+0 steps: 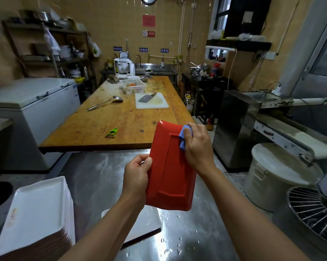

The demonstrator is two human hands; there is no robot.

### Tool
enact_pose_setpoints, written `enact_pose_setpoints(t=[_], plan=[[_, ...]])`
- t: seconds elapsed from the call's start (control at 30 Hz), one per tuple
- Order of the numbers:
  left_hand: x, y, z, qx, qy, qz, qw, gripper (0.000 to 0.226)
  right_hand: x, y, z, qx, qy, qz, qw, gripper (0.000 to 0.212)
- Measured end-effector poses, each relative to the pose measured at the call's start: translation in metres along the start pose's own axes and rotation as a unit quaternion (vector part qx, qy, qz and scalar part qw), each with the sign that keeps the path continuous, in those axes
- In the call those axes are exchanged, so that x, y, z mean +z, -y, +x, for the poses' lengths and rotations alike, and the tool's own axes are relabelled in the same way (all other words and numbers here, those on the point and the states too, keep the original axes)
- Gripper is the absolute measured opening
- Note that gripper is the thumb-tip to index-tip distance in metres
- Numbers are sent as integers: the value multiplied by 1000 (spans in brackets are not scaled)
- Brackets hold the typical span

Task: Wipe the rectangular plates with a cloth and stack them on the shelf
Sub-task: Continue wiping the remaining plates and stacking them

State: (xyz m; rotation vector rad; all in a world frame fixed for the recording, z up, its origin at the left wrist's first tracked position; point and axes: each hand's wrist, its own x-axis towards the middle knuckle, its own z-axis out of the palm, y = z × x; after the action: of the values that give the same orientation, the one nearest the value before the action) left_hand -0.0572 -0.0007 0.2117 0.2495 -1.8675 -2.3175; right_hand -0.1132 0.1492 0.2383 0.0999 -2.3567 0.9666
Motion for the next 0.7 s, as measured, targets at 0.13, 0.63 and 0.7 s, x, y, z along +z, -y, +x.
enact_pose_setpoints(t=[0.13, 0.63, 0.7], plan=[[1, -5, -1, -28, -11, -49, 998, 23, -4, 5, 4, 59, 2, 56, 997, 41], [19, -18, 46, -85, -109, -254, 957, 24, 8, 8, -56, 174, -6, 211, 962, 53], [23, -17, 45, -102, -110, -267, 952, 20, 3, 8, -45, 236, -31, 340, 910, 48]])
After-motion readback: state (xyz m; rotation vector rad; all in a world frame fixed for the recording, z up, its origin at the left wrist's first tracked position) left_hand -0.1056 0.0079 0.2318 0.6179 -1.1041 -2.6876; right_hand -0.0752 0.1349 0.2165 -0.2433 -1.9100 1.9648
